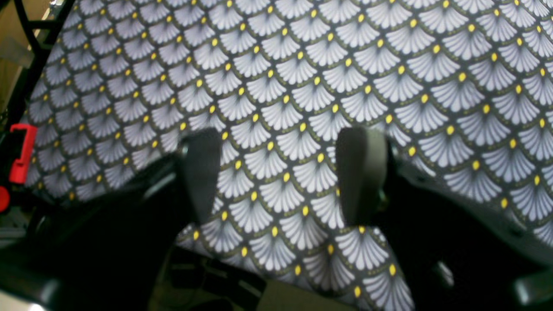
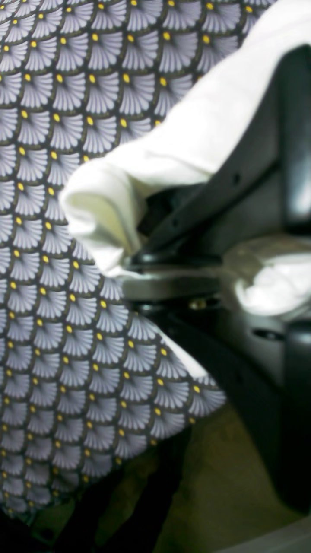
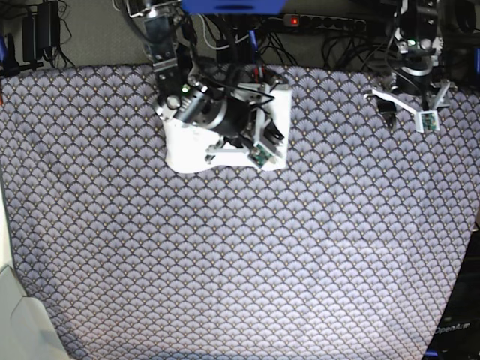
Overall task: Fold the T-shirt properly
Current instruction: 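Press the folded bundle with the right gripper and release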
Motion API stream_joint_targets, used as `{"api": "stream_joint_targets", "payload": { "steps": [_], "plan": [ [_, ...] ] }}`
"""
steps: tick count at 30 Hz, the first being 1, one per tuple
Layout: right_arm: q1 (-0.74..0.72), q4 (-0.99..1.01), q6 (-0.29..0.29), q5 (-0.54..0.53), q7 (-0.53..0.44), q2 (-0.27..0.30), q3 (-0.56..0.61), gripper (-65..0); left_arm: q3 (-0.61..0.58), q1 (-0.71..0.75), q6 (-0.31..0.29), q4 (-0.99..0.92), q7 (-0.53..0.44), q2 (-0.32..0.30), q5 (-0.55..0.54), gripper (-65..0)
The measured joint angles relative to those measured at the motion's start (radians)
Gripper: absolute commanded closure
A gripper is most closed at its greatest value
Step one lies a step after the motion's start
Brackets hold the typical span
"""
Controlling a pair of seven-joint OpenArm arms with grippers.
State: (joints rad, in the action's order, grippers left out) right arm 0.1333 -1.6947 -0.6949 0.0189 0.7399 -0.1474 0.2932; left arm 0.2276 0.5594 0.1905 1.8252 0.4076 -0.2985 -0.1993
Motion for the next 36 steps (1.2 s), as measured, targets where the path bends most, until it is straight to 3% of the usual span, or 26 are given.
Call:
{"api": "stream_joint_targets", "payload": {
  "steps": [4, 10, 13, 19, 29, 36],
  "plan": [
    [-0.003, 0.021, 0.0, 0.002, 0.0, 0.0, 0.0, -3.1, 0.0, 0.0, 0.0, 0.0, 0.0, 0.0, 0.0, -41.2],
    [-0.005, 0.021, 0.0, 0.002, 0.0, 0.0, 0.003, -26.9, 0.0, -0.001, 0.0, 0.0, 0.0, 0.001, 0.0, -41.2],
    [-0.003, -0.022, 0.0, 0.01, 0.011, 0.002, 0.022, -32.9, 0.0, 0.0, 0.0, 0.0, 0.0, 0.002, 0.0, -41.2],
    [0.002, -0.206, 0.0, 0.002, 0.007, -0.002, 0.061, -31.6, 0.0, 0.0, 0.0, 0.0, 0.0, 0.003, -0.001, -41.2],
    [0.082, -0.231, 0.0, 0.0, 0.01, 0.0, -0.122, -6.5, -0.005, -0.006, 0.0, -0.006, 0.0, 0.008, 0.0, -41.2],
    [0.088, -0.232, 0.0, 0.002, 0.007, 0.038, -0.176, -1.5, -0.006, -0.009, -0.001, -0.006, 0.0, 0.011, 0.0, -41.2]
  ]
}}
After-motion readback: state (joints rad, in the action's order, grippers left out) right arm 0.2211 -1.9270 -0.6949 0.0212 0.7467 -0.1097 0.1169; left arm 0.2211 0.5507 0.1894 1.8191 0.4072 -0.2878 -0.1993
